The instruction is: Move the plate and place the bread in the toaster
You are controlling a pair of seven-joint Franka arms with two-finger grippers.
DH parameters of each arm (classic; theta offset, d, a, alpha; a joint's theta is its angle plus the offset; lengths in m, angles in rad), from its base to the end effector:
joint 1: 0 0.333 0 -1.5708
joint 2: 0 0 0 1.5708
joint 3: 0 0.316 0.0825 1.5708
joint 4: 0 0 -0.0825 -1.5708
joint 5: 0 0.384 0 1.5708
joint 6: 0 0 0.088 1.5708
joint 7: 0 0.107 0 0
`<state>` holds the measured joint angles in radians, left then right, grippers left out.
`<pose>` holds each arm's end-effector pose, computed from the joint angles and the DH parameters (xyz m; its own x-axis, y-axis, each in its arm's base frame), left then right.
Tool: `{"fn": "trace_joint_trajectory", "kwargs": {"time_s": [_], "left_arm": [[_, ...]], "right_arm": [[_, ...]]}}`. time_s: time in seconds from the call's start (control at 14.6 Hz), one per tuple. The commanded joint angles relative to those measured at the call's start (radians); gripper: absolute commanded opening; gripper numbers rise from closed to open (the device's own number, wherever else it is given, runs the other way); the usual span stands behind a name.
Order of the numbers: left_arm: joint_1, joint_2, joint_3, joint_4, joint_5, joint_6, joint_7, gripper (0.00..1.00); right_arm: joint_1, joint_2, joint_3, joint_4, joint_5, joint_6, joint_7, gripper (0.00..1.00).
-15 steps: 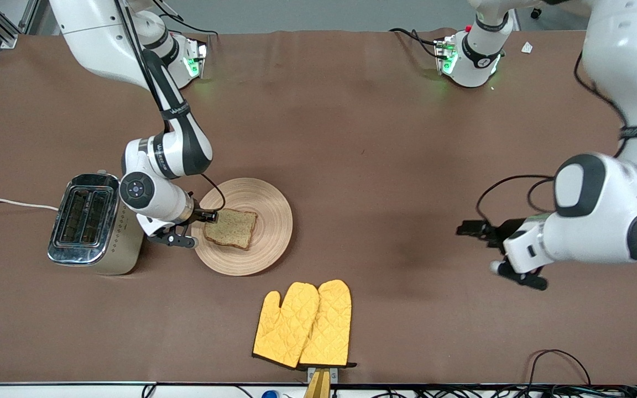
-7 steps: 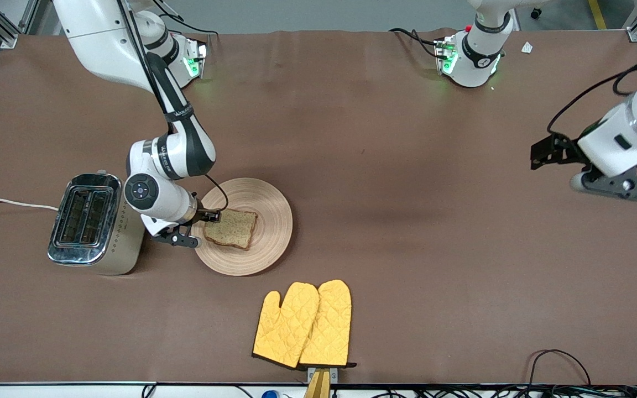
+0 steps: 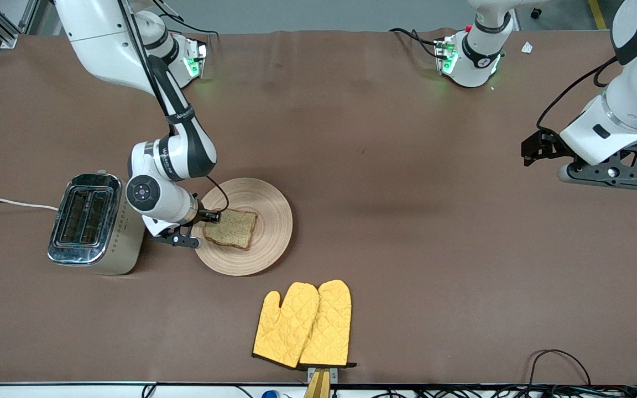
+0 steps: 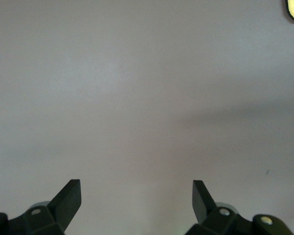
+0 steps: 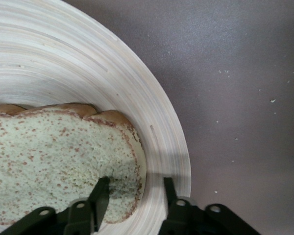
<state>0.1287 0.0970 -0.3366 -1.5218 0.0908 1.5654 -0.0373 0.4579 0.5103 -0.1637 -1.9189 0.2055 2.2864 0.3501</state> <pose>0.5724 -0.1013 0.5951 0.9845 -0.1692 -0.0457 -0.1718 -0.9833 -0.0604 0.5840 0.1854 0.2171 0.9723 -0.1826 -0.1456 -0.1855 -0.9826 -0.0064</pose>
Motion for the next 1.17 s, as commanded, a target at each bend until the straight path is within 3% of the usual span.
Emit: {"fn": "trace_joint_trajectory", "kwargs": {"time_s": [0.0,0.27,0.34,0.48,0.55,0.82,1.1], "left_arm": [[0.008,-0.013,-0.001,0.034,0.006,0.002,-0.012,1.00],[-0.021,-0.022,0.019,0.048,-0.022,-0.011,-0.018,1.00],[-0.064,-0.023,0.071,0.048,-0.028,-0.011,-0.015,1.00],[-0.174,-0.043,0.247,0.042,-0.087,-0.011,-0.009,1.00],[-0.194,-0.046,0.290,0.040,-0.101,-0.013,-0.001,1.00],[-0.228,-0.075,0.329,0.011,-0.094,-0.015,-0.021,1.00],[-0.221,-0.056,0.320,0.020,-0.083,0.002,-0.059,1.00]], "right_arm": [[0.007,0.001,-0.005,-0.008,0.020,0.013,0.009,0.49],[0.015,0.007,-0.005,-0.008,0.055,0.018,0.009,0.46],[0.013,0.007,-0.005,-0.008,0.055,0.018,0.007,0.44],[0.013,0.007,-0.005,-0.008,0.055,0.018,0.007,0.39],[0.013,0.007,-0.005,-0.008,0.055,0.018,0.007,0.37],[0.012,0.007,-0.005,-0.008,0.055,0.018,0.007,0.28],[0.012,0.007,-0.005,-0.008,0.055,0.016,0.007,0.09]]}}
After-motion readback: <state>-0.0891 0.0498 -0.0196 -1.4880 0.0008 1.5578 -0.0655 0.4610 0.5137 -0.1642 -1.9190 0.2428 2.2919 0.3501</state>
